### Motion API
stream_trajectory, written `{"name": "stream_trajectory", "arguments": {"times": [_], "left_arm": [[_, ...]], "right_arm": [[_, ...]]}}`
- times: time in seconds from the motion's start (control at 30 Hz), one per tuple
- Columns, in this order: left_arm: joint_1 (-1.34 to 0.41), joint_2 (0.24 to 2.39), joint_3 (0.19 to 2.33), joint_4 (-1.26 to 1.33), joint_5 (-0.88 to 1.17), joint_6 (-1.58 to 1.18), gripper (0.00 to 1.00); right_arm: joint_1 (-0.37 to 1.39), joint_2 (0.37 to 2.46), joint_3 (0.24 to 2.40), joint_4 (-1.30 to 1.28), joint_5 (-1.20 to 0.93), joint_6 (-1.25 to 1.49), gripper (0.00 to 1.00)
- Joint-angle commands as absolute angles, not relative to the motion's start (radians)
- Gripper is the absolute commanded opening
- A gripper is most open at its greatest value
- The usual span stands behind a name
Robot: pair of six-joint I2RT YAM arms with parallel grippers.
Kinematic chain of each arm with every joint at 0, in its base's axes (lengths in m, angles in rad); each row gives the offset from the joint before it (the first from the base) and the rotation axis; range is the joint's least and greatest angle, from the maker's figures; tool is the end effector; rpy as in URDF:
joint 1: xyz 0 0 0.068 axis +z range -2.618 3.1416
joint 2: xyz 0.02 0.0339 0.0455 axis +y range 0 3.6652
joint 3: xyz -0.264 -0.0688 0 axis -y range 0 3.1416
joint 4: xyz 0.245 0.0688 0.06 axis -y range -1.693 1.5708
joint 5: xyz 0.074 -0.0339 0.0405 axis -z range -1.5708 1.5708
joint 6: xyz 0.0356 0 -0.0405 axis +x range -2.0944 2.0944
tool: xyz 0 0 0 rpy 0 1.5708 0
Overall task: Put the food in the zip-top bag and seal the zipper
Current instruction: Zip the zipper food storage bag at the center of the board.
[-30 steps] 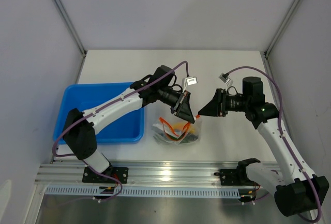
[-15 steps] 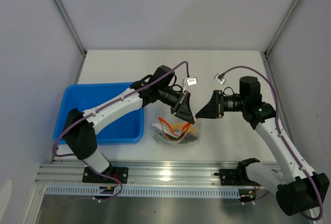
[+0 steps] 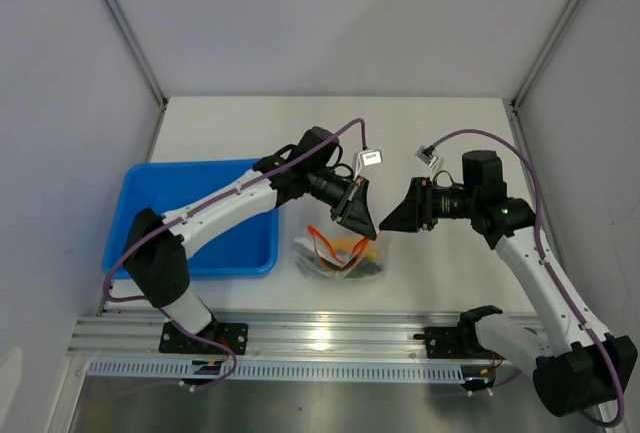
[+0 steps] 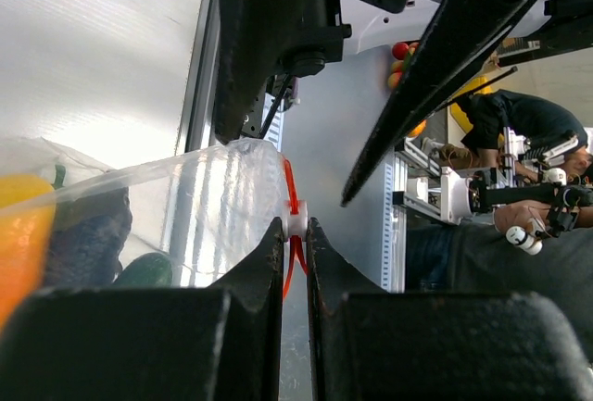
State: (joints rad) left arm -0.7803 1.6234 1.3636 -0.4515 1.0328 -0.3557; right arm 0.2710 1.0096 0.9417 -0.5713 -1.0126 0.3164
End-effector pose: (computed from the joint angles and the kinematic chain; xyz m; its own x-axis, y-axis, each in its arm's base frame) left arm 0.2315 -0.2721 0.3120 -0.7215 0.4631 -0.5149 0.6097 0.0723 -0.7893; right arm 0.1871 0.0833 0.3249 -0.7945 -0.0497 -0.6053 -0.5793 0.3615 0.7306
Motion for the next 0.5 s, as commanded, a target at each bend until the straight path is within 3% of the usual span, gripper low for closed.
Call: {"name": "stream_trajectory", "arguments": {"times": [0.0, 0.13, 0.33, 0.47], "left_arm": [[-0.782, 1.626, 1.411, -0.449, 1.065, -0.321, 0.01], [-0.782, 1.635, 1.433, -0.474, 1.066, -0.304, 0.00], [-0.778, 1.655, 1.474, -0.514, 1.072, -0.275, 0.01], [-0.772, 1.666, 1.500, -0.537, 1.085, -0.262, 0.01]], "right_arm": [[0.268, 0.994, 0.999, -0.669, -0.911, 0.197, 0.56], [0.290, 0.997, 0.982, -0.657, -0.929, 0.175, 0.59], [0.351, 1.023, 0.933, -0.574, -1.084, 0.210, 0.40], [0.364, 1.025, 0.901, -0.519, -1.126, 0.238, 0.38]]}}
